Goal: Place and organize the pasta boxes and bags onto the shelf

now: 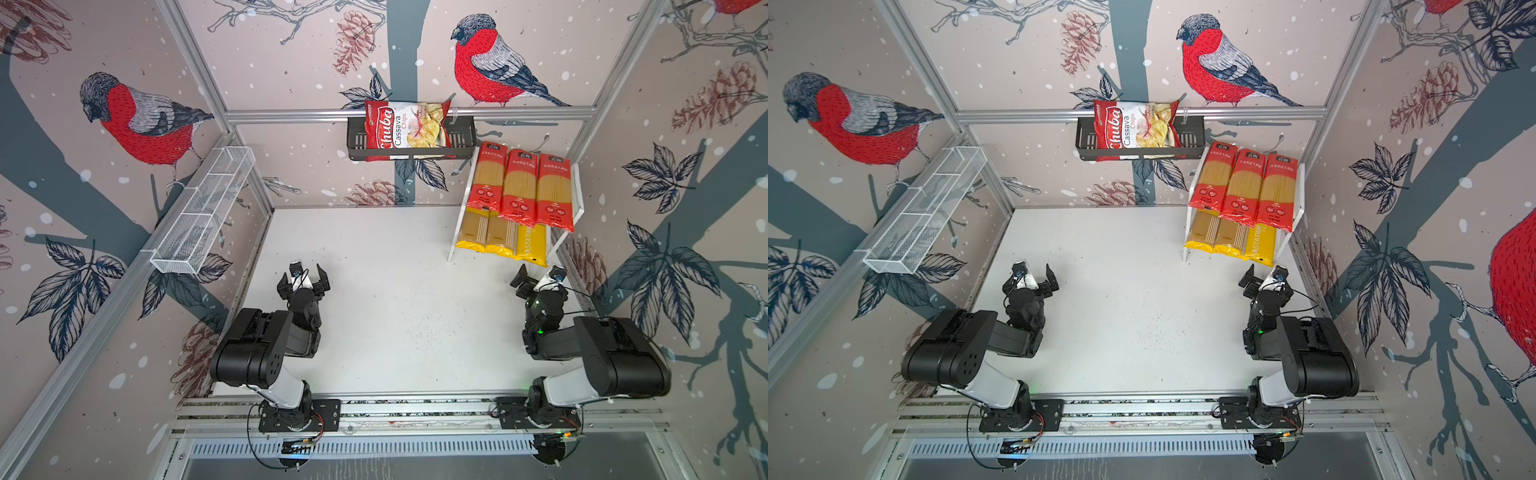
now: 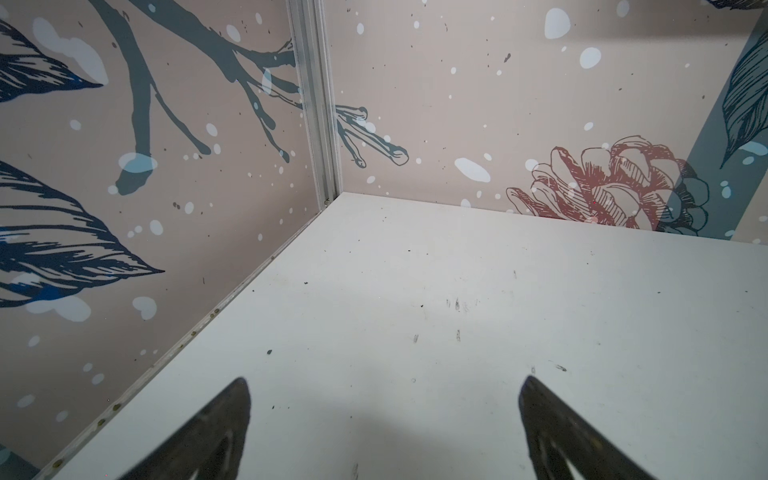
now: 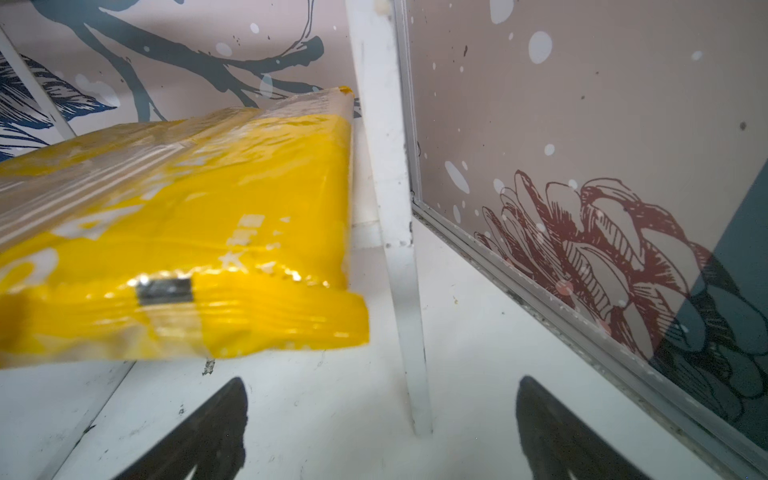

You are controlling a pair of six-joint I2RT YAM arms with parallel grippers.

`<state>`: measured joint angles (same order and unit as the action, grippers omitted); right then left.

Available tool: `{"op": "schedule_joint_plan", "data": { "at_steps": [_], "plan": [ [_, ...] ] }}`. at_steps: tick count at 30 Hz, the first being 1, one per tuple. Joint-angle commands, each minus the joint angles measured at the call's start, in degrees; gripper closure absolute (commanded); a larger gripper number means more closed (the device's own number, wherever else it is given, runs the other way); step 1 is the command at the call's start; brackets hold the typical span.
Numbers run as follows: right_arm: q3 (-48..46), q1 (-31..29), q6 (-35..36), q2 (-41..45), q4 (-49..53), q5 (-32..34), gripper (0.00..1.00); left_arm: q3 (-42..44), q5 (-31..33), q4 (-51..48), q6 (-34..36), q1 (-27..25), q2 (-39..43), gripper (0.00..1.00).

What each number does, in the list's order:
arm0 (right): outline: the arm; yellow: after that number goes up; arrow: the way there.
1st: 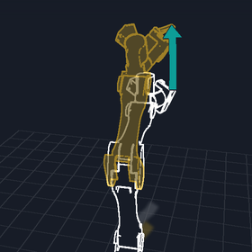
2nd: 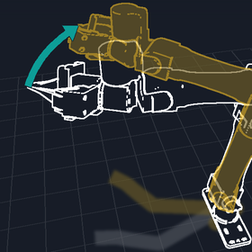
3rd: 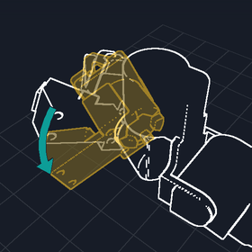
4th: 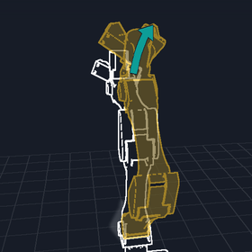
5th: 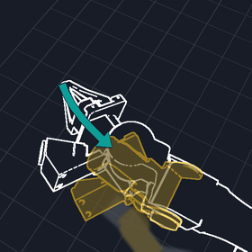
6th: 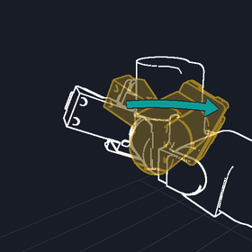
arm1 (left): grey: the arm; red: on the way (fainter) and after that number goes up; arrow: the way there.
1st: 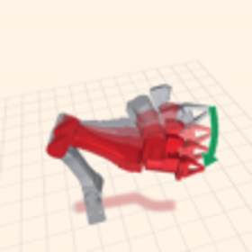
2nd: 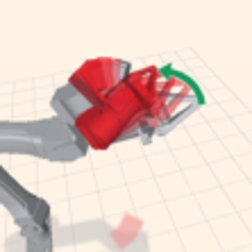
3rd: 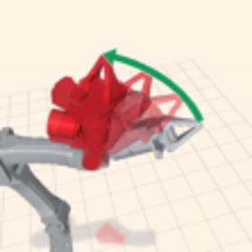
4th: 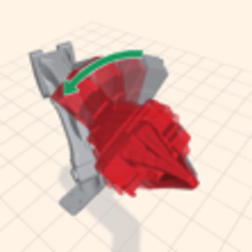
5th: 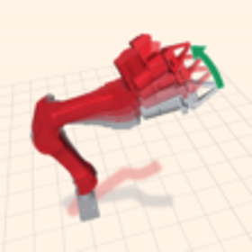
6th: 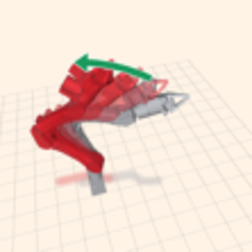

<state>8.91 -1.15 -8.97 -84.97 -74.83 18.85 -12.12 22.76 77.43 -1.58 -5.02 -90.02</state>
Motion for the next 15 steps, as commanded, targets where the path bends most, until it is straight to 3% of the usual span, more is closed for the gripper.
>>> {"op": "schedule_joint_plan", "data": {
  "at_steps": [1,15],
  "plan": [
    [1.03,-0.26,0.31,-0.04,0.84,1.40,0.00,-0.17,0.69,0.70,-0.27,0.18,0.22,0.01],
    [2.77,-1.14,0.89,-0.72,3.19,2.59,0.00,-0.12,0.71,0.70,-0.24,0.18,0.19,0.01]
  ]
}}
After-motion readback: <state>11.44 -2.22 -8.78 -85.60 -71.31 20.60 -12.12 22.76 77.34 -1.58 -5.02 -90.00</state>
